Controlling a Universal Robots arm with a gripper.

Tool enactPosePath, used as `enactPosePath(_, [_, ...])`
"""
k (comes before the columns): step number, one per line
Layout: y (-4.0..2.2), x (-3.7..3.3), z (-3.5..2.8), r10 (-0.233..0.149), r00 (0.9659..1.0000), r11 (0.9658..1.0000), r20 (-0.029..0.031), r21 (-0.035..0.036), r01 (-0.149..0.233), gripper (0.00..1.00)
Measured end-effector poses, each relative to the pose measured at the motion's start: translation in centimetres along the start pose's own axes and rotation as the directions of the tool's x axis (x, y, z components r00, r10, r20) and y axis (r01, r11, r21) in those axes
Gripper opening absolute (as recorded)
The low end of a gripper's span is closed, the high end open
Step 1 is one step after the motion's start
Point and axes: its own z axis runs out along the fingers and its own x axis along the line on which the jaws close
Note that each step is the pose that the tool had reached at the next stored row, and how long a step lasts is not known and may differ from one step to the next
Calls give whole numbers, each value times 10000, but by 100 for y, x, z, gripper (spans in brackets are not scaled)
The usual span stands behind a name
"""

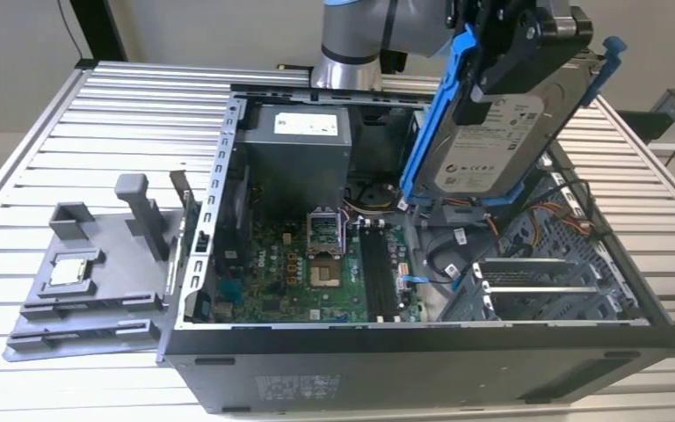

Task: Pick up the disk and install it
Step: 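Pick up the disk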

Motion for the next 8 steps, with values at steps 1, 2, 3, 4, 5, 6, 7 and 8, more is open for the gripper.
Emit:
enactPosePath(1, [-18,14,7,0,10000,10000,10,3,0,0])
enactPosePath(2, [-37,26,11,1,10000,10000,14,4,-1,0])
enactPosePath(3, [-58,40,14,1,10000,10000,15,3,-1,0])
enactPosePath(4, [-79,53,18,2,10000,10000,18,4,-2,0])
enactPosePath(5, [-102,67,22,1,10000,10000,20,4,-1,0])
enactPosePath(6, [-124,80,25,1,10000,10000,21,4,-1,0])
enactPosePath(7, [-147,95,27,1,10000,10000,22,4,-1,0])
enactPosePath(8, [-168,108,30,1,10000,10000,23,4,-1,0])
